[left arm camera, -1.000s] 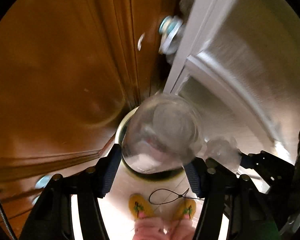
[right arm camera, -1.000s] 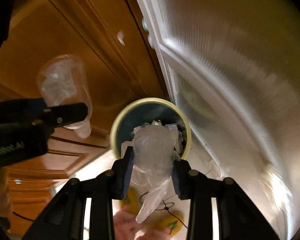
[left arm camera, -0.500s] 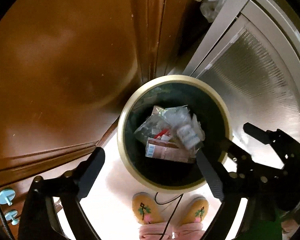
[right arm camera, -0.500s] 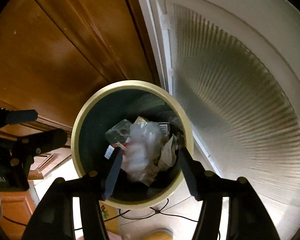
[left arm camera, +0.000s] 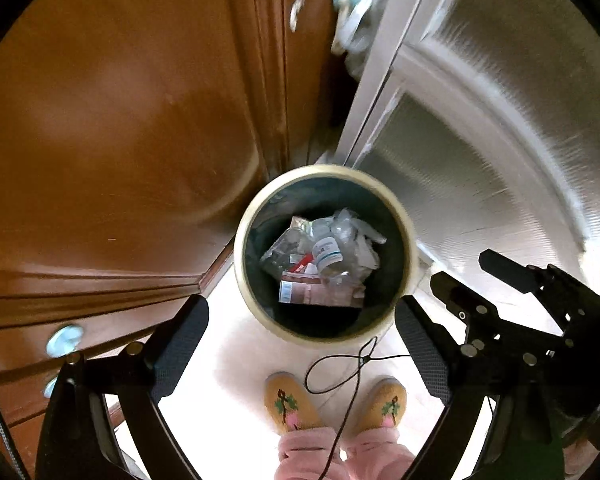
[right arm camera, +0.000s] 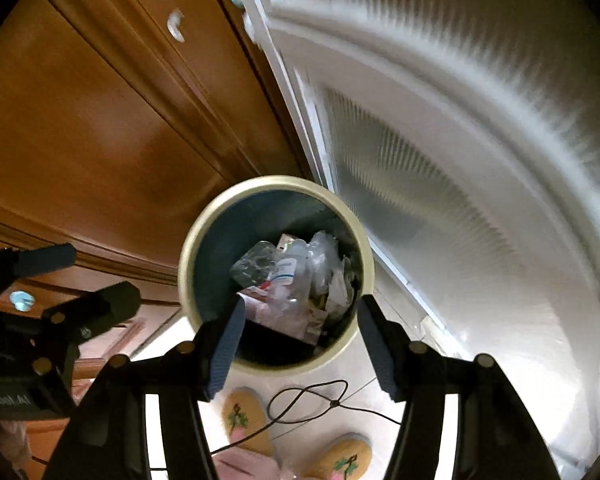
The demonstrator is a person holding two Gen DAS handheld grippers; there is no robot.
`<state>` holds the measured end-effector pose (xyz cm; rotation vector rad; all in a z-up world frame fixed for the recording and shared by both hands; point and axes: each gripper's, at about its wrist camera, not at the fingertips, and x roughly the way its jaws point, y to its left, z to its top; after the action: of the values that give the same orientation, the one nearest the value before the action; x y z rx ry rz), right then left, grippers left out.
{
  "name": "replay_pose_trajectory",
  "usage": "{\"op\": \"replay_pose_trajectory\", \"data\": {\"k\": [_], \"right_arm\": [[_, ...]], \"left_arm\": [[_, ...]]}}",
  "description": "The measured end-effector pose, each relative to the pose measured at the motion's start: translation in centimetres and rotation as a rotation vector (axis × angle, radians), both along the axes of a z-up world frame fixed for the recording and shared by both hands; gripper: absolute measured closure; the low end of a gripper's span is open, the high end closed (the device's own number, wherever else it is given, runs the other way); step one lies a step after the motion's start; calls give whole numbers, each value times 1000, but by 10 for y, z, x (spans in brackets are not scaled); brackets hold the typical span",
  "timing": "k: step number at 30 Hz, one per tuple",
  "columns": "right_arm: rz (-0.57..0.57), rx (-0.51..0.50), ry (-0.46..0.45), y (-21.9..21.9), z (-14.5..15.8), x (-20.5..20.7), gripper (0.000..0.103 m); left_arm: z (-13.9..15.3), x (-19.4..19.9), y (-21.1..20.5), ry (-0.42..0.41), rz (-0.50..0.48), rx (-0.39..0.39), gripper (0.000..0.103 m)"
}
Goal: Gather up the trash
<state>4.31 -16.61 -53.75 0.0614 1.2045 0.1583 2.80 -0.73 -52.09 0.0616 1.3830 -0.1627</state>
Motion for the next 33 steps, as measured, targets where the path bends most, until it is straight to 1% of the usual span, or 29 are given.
{"op": "replay_pose_trajectory", "data": {"k": [2, 3, 5, 8, 10, 12, 13, 17, 20, 23, 25, 27, 28, 31, 33], "right_arm": [[-9, 7, -11, 1, 23, -8, 44], [-11, 8, -15, 2, 34, -12, 44], [-12, 13, -23, 4, 60, -20, 44], [-9, 18, -36, 6, 97, -33, 44], [-6, 18, -50, 8, 121, -40, 44], [-8, 25, -65, 9, 150, -48, 44], [-10, 31, -71, 11, 164, -53, 44], [-11, 53, -111, 13, 226, -64, 44], [-3, 67, -146, 15, 275, -75, 44], [7, 67, -193, 18, 323, -85, 44], [8, 58, -229, 19, 357, -91, 44], [8, 64, -260, 19, 384, -97, 44], [7, 67, -281, 20, 398, -101, 44], [5, 69, -336, 21, 437, -111, 38], [7, 51, -376, 23, 458, -115, 37]], "left_arm": [[26, -5, 2, -14, 5, -10, 10], [34, -7, 4, -20, 7, -13, 10], [65, -13, 7, -39, 13, -17, 10], [100, -20, 12, -62, 21, -25, 9], [130, -26, 15, -82, 26, -31, 8], [156, -31, 16, -99, 25, -33, 7], [177, -35, 16, -111, 22, -36, 7], [240, -45, 15, -144, 10, -38, 7], [284, -51, 16, -160, 1, -50, 7], [330, -57, 19, -184, -3, -82, 7], [365, -60, 21, -217, -4, -87, 7], [390, -62, 21, -250, -11, -69, 7], [408, -64, 22, -281, -15, -60, 7], [443, -68, 22, -342, -18, -56, 7], [466, -71, 22, -377, -15, -55, 7]]}}
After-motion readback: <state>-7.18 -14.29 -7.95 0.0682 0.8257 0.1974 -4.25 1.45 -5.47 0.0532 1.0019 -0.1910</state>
